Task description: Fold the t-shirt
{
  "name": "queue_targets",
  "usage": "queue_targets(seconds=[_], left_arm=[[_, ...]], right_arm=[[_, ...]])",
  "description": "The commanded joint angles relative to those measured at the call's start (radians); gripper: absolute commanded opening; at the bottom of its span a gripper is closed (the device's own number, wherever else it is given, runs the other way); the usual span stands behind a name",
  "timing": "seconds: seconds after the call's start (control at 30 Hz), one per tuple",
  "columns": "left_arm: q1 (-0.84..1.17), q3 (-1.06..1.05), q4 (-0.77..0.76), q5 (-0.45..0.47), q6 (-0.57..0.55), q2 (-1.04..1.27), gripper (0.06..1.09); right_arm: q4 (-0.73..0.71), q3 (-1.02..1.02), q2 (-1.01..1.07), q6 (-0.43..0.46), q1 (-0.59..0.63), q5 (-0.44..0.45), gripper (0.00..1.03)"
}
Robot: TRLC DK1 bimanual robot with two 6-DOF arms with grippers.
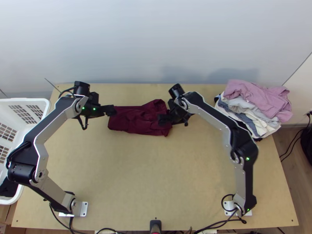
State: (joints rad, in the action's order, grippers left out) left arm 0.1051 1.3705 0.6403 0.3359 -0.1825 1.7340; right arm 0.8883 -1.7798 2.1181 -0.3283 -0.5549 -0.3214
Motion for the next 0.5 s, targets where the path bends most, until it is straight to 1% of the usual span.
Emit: queue_targets(seconds=[0.0,0.07,0.2,0.23,0.33,0.47], left_arm=[[0.038,0.007,-0.004,-0.02,0.0,0.018,1.05],[0.045,0.007,-0.004,-0.021,-0.002,0.015,1.05],[0.058,0.002,0.001,-0.028,-0.002,0.013,1.05],[0.061,0.001,0.001,-0.028,-0.002,0.013,1.05],[0.074,0.002,-0.001,-0.028,-0.017,0.013,1.05],[0.096,0.012,-0.002,-0.028,-0.052,0.018,1.05]], right_arm=[[-0.051,0.076,-0.112,0.005,0.007,0.05,0.98],[-0.072,0.06,-0.136,0.057,-0.027,0.136,0.98],[-0.121,0.057,-0.162,0.224,-0.131,0.343,0.98],[-0.14,0.054,-0.162,0.247,-0.151,0.361,0.98],[-0.163,-0.003,-0.118,0.248,-0.195,0.361,0.98],[-0.161,-0.116,-0.009,0.21,-0.223,0.36,0.98]])
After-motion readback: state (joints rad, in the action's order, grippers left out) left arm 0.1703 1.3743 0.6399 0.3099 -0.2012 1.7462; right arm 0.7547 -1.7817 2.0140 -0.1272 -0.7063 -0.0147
